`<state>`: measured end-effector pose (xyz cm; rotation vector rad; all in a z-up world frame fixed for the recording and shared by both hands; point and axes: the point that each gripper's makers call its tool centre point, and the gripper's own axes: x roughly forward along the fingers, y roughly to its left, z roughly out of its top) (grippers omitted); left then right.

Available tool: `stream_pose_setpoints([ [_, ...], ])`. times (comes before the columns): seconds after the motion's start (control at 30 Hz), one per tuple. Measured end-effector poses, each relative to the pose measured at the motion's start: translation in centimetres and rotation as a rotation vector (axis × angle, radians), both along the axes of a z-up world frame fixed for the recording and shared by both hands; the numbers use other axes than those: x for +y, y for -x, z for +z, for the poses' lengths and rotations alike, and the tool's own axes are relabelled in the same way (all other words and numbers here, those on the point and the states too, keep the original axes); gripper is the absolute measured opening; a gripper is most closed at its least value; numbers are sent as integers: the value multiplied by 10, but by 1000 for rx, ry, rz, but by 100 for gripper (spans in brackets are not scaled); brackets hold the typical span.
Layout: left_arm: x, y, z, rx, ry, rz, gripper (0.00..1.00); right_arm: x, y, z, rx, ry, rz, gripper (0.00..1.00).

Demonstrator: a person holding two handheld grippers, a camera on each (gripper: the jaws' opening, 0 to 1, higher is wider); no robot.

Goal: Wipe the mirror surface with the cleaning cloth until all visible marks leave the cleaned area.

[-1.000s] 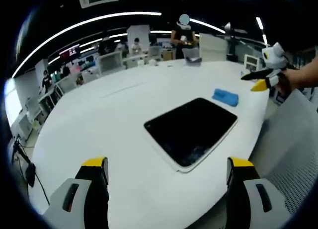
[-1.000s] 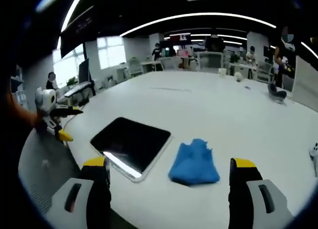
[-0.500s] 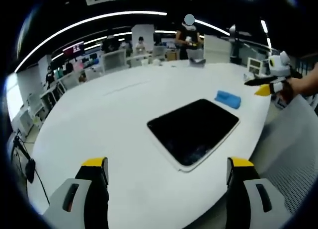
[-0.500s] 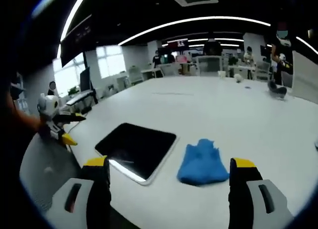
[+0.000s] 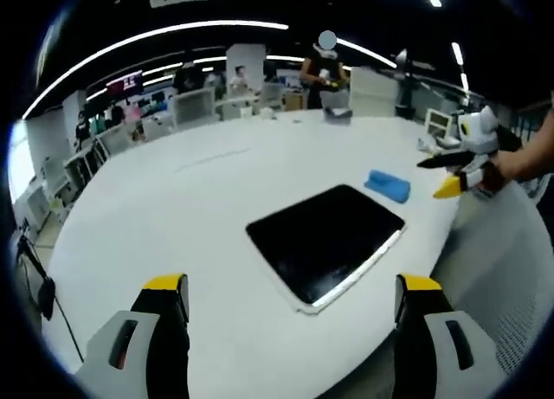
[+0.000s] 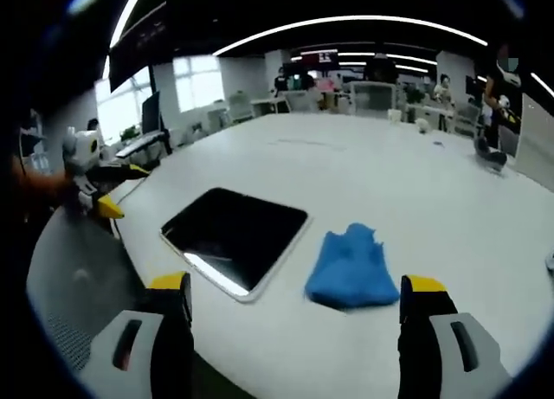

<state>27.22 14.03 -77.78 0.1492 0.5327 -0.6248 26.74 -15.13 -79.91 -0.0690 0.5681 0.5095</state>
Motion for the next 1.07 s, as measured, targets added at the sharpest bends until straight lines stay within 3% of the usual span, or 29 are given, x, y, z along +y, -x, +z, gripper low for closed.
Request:
stream_pose_setpoints([
  [0.1,-3,3,-5,13,23,14,99,-4,-3,4,-21,-24,-13,100],
  [0.23,5,3,-5,-13,-20,37,99,-4,-1,-2,2,-36,-21,100],
  [0.33,4,4,-8,26,31,49,100,3,0,-2,-3,-31,12,100],
  [0.5,1,5,-8,-9,-35,10,100,1,2,-1,-4,-27,0,100],
  [0.73,-4,8,-9,-3,-41,-28,100,-5,0,4,-31,-26,-28,100],
  [1.07,-1,7,-10,7,-29,-10,99,-4,-1,3,-27,-31,-29,100],
])
